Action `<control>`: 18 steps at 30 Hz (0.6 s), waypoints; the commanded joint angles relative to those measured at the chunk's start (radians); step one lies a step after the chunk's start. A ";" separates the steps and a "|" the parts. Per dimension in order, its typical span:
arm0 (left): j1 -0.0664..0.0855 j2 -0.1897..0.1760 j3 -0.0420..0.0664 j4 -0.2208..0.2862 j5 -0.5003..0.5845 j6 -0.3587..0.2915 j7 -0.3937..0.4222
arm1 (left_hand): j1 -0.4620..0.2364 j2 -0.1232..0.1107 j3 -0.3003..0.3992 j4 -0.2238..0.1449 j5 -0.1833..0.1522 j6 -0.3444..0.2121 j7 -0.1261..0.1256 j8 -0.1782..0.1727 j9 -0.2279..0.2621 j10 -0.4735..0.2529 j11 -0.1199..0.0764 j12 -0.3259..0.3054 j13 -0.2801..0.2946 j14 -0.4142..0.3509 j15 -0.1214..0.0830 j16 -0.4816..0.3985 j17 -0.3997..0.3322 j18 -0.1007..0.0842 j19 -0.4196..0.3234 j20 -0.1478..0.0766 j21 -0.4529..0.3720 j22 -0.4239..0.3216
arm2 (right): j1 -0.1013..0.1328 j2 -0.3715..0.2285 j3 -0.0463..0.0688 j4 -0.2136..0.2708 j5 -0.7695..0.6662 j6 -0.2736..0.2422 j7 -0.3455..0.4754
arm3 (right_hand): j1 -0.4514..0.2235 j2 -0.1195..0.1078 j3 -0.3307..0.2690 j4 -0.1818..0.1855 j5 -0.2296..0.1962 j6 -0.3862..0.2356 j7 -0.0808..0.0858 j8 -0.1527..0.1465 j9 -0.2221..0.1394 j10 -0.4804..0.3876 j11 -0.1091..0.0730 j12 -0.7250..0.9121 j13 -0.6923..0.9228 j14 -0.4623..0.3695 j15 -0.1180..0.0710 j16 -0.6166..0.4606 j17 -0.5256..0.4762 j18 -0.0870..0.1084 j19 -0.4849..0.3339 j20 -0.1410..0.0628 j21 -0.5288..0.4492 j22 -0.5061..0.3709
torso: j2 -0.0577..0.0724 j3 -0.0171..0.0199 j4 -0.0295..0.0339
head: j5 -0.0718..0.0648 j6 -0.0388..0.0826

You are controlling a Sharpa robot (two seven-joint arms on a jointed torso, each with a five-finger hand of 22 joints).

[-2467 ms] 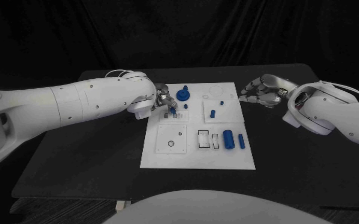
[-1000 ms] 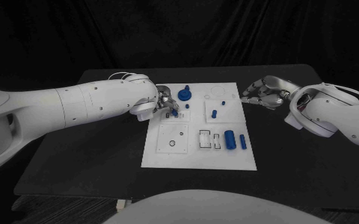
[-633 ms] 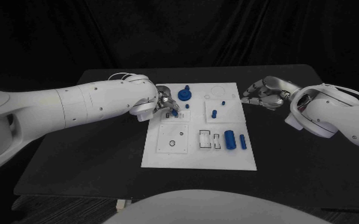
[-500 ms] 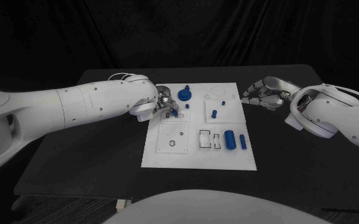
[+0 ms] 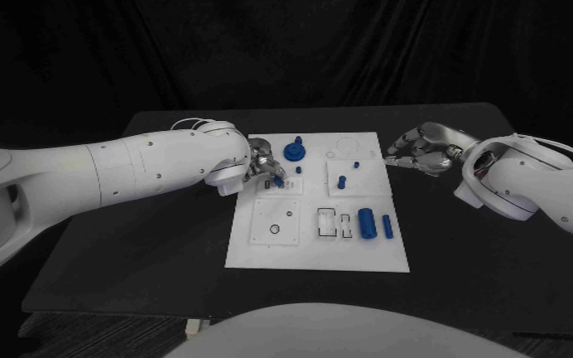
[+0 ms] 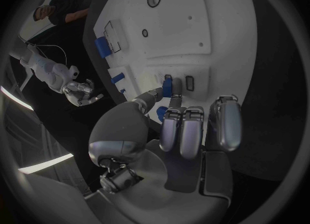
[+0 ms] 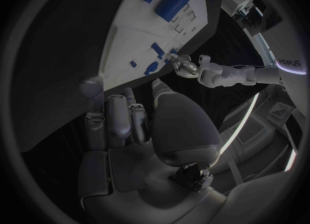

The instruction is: Assemble the parts on the task board

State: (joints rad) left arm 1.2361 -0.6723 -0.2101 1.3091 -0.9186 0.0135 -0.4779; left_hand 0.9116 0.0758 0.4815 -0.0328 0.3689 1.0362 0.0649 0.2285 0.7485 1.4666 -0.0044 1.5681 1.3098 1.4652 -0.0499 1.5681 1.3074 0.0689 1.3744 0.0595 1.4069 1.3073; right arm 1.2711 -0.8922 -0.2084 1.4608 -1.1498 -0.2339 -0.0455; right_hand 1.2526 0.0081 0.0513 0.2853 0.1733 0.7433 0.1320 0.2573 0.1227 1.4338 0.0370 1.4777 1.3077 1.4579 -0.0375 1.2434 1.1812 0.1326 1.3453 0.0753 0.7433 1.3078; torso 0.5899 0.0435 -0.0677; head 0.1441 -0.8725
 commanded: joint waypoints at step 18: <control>-0.008 -0.005 -0.003 0.008 0.001 0.011 -0.001 | 0.008 -0.005 0.003 0.002 0.000 -0.009 -0.004 -0.008 0.000 0.104 -0.003 0.003 0.261 0.095 -0.005 -0.005 0.247 -0.003 -0.009 -0.002 -0.008 0.059 | -0.003 0.003 0.001 -0.004 -0.001 0.010 -0.017 | 0.008 0.004 -0.007 0.000 0.003 0.003 0.002 -0.004 -0.001 -0.008 0.003 -0.006 0.098 0.001 0.006 -0.005 -0.003 0.006 -0.006 -0.001 -0.005 0.062 | 0.000 0.0000 -0.0006 | 0.005 0.000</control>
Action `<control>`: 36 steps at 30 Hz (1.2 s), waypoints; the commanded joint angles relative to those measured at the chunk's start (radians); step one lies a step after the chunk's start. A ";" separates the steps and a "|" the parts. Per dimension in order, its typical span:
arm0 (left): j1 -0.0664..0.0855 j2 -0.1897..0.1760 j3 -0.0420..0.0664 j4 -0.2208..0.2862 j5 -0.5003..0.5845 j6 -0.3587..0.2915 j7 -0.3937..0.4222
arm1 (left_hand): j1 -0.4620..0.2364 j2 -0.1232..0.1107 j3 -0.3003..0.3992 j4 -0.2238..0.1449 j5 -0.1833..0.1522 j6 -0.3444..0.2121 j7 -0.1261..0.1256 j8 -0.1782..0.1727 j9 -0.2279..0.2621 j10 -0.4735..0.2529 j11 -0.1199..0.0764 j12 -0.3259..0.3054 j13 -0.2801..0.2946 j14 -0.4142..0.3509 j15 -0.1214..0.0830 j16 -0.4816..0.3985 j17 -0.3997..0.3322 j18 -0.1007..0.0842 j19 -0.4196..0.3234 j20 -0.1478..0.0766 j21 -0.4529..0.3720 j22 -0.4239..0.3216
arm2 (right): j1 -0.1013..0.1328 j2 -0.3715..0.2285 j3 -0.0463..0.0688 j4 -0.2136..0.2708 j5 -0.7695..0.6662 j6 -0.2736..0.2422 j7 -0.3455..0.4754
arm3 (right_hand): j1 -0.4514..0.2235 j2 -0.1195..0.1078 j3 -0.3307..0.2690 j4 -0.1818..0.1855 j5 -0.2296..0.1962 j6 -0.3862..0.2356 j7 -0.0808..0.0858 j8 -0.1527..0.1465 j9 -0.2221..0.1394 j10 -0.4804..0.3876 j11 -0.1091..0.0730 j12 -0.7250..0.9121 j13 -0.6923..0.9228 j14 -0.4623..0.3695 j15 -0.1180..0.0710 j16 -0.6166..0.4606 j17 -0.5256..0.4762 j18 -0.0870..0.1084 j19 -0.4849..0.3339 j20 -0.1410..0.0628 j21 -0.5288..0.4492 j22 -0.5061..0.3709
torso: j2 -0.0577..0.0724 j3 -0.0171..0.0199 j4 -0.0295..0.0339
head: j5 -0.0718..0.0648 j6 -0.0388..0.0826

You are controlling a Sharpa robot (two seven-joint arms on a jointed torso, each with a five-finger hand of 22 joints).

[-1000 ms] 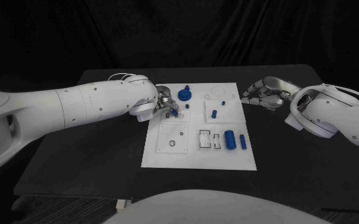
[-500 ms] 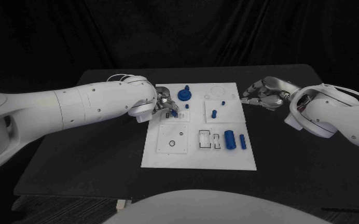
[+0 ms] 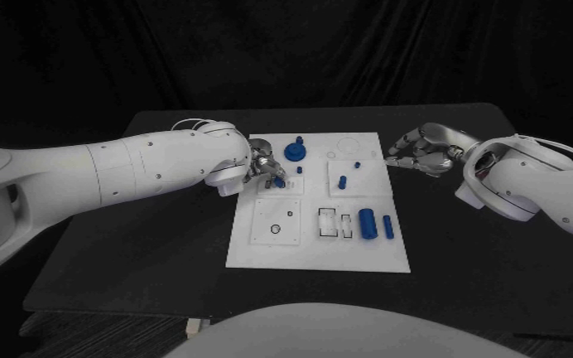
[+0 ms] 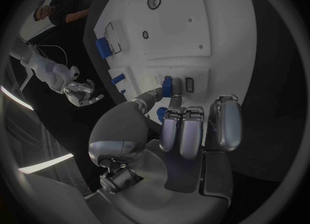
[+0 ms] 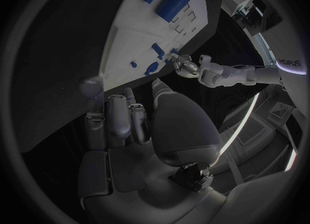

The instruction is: Assemble the parts on the task board

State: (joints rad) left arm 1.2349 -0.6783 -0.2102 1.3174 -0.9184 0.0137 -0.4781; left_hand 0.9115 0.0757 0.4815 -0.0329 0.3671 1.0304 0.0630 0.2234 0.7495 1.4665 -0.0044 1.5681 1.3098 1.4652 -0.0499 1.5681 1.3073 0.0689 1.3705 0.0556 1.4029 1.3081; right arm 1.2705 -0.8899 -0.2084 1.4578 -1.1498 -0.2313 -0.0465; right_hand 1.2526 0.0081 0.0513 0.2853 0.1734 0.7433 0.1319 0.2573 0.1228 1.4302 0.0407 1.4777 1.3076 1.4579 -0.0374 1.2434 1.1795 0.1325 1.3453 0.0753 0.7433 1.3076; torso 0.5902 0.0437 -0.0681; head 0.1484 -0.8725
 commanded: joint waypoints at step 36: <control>-0.009 0.000 -0.003 -0.004 -0.001 0.042 -0.032 | 0.009 -0.031 -0.179 0.147 -0.211 -0.029 0.025 -0.080 -0.054 0.094 0.024 -0.004 0.251 0.084 0.020 -0.015 0.230 0.002 -0.018 0.027 -0.038 0.056 | -0.005 0.001 0.001 -0.003 -0.001 0.012 -0.018 | 0.007 0.004 -0.009 0.000 0.003 0.003 0.002 -0.005 -0.003 -0.004 0.000 -0.006 0.099 0.002 0.006 -0.003 0.001 0.006 -0.005 0.000 -0.005 0.061 | 0.000 0.0001 -0.0009 | 0.002 0.000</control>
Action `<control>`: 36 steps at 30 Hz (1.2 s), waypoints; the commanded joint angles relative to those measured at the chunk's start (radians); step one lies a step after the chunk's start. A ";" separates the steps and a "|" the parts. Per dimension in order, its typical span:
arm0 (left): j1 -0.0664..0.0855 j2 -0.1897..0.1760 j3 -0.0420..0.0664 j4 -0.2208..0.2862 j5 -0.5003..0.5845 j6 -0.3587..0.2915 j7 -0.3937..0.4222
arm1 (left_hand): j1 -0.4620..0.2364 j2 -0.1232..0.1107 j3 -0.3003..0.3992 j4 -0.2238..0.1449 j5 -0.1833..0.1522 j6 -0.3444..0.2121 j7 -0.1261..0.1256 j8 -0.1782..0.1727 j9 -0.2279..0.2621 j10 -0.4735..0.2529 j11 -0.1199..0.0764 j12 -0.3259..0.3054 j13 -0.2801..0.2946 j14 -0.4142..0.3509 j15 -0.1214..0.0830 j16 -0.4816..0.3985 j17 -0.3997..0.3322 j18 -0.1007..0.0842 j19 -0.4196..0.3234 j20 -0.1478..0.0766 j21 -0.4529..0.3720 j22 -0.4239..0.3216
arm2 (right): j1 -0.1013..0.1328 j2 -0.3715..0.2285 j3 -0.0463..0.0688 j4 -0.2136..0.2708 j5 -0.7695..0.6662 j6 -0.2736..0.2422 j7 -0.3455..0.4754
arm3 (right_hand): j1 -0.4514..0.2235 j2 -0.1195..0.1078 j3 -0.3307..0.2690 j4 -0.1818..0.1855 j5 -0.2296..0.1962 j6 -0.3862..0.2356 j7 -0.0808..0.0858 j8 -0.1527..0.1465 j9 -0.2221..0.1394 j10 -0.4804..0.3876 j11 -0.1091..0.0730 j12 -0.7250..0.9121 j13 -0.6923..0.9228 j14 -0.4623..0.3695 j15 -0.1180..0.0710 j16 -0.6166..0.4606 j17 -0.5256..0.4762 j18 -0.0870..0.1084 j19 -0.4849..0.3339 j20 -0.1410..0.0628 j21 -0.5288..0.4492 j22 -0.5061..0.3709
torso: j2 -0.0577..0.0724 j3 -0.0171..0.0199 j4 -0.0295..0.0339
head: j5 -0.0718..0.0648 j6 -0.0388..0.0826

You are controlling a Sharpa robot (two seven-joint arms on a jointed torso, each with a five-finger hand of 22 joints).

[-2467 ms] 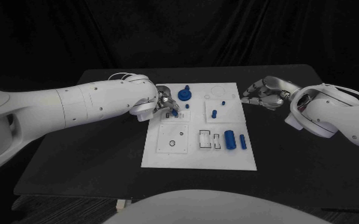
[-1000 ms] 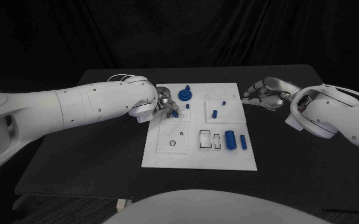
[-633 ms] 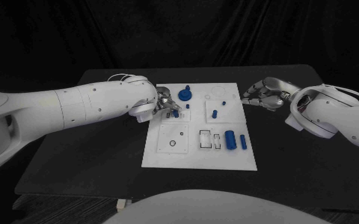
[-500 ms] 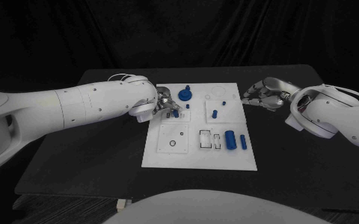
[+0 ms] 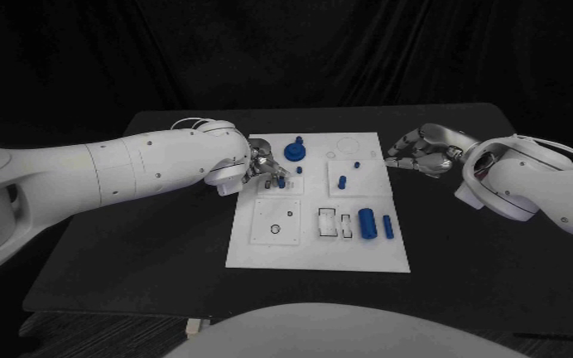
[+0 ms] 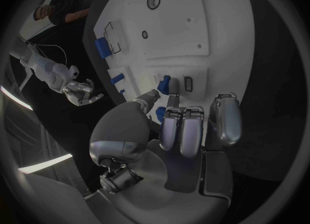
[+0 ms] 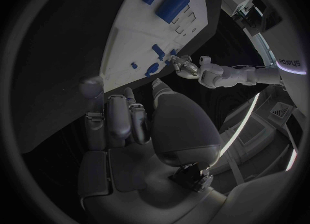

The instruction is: Assemble the parts on the task board

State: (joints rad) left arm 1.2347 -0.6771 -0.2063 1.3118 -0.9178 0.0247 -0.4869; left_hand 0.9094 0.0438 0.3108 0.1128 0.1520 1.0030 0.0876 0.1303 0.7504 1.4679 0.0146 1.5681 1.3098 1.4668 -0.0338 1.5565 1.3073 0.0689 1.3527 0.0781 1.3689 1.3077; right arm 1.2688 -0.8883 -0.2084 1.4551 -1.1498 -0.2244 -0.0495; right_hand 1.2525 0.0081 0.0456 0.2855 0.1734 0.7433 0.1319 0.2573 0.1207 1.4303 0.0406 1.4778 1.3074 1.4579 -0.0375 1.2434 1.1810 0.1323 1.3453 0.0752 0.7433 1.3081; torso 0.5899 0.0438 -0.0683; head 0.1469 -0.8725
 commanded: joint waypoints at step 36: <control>-0.010 -0.020 -0.007 0.021 -0.051 0.046 0.067 | 0.142 0.017 -0.097 -0.011 0.061 -0.114 -0.044 0.329 0.377 0.092 -0.032 -0.005 0.250 0.082 -0.026 -0.004 0.232 0.004 -0.001 -0.024 -0.033 0.078 | -0.015 0.001 0.001 -0.009 -0.001 0.002 -0.011 | 0.006 0.004 -0.005 0.000 0.003 0.003 0.003 -0.006 -0.002 -0.005 0.001 -0.007 0.097 0.001 0.007 -0.005 -0.003 0.007 -0.005 0.000 -0.011 0.059 | 0.001 -0.0001 -0.0001 | -0.003 0.000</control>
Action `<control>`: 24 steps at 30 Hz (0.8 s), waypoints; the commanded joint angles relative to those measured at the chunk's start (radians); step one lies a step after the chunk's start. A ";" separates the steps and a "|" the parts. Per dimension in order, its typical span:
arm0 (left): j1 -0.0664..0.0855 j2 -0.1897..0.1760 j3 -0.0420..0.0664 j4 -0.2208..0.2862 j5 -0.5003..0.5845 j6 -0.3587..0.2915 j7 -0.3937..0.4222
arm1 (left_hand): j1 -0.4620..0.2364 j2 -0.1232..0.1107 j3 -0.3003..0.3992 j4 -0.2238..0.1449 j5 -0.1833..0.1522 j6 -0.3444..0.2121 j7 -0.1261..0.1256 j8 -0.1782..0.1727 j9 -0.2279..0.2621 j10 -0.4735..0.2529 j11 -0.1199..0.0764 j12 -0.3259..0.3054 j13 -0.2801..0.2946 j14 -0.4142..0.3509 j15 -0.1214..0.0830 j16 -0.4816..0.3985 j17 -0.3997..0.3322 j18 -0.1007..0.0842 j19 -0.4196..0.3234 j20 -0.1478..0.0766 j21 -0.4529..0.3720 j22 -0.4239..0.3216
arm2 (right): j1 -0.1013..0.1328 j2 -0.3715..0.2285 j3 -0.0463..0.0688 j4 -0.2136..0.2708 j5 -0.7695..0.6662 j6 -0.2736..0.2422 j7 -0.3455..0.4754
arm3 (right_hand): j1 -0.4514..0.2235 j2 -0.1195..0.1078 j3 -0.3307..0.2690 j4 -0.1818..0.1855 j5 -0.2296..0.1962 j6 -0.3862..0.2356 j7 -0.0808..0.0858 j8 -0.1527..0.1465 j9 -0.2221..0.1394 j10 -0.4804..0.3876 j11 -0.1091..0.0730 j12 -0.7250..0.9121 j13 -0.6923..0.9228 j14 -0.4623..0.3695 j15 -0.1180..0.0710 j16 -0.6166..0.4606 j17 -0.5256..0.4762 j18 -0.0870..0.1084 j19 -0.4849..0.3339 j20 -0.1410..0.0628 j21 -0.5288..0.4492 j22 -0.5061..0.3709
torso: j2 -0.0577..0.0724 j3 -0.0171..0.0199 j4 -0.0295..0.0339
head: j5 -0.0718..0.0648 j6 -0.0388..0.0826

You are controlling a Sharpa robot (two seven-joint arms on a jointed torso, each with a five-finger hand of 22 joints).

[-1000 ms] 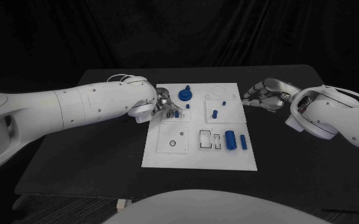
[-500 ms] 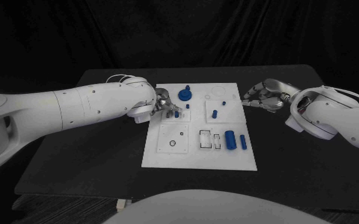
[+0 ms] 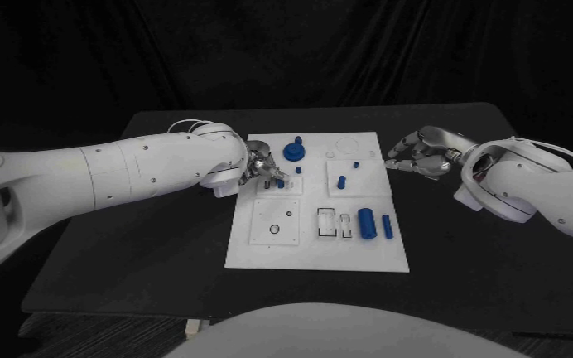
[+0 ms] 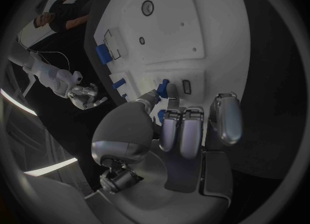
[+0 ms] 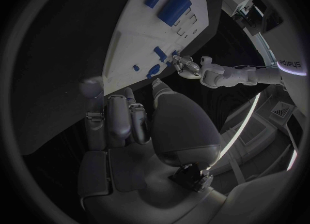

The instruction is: Assemble the parts on the task board

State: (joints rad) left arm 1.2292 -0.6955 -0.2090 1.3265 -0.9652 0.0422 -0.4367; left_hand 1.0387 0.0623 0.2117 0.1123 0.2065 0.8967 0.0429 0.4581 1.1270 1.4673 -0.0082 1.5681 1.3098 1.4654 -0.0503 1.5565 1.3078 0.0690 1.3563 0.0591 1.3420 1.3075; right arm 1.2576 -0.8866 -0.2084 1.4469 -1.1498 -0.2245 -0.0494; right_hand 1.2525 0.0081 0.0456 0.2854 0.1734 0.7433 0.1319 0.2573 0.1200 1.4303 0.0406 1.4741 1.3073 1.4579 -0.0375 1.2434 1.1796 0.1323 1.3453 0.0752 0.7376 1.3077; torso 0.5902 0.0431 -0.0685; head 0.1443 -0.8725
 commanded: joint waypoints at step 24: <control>-0.005 0.003 -0.004 0.006 -0.004 0.048 0.035 | 0.040 -0.016 0.132 -0.084 0.092 0.030 0.012 -0.138 -0.143 0.083 -0.001 -0.011 0.242 0.076 -0.003 -0.011 0.221 0.006 -0.010 0.000 -0.025 0.087 | -0.008 0.000 0.001 -0.002 -0.001 0.012 -0.015 | 0.006 0.009 -0.005 0.001 0.003 0.005 0.003 -0.005 -0.002 -0.007 0.002 -0.005 0.095 0.000 0.008 -0.008 -0.004 0.008 -0.006 0.001 -0.011 0.058 | 0.000 0.0007 0.0019 | 0.003 0.000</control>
State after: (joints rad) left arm 1.2301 -0.6957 -0.2076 1.3313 -0.9669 0.0528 -0.4042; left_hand 1.0797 0.0561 0.3333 0.0355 0.2951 0.9217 0.0549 0.3217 0.9855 1.4645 -0.0108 1.5634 1.3098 1.4688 -0.0537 1.5512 1.3077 0.0690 1.3527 0.0556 1.3218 1.3074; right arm 1.2523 -0.8860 -0.2084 1.4449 -1.1497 -0.2214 -0.0497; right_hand 1.2566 0.0122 0.0457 0.2855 0.1734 0.7433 0.1319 0.2573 0.1191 1.4303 0.0406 1.4742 1.3073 1.4579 -0.0375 1.2397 1.1761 0.1324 1.3453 0.0752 0.7315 1.3074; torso 0.5898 0.0434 -0.0667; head 0.1472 -0.8725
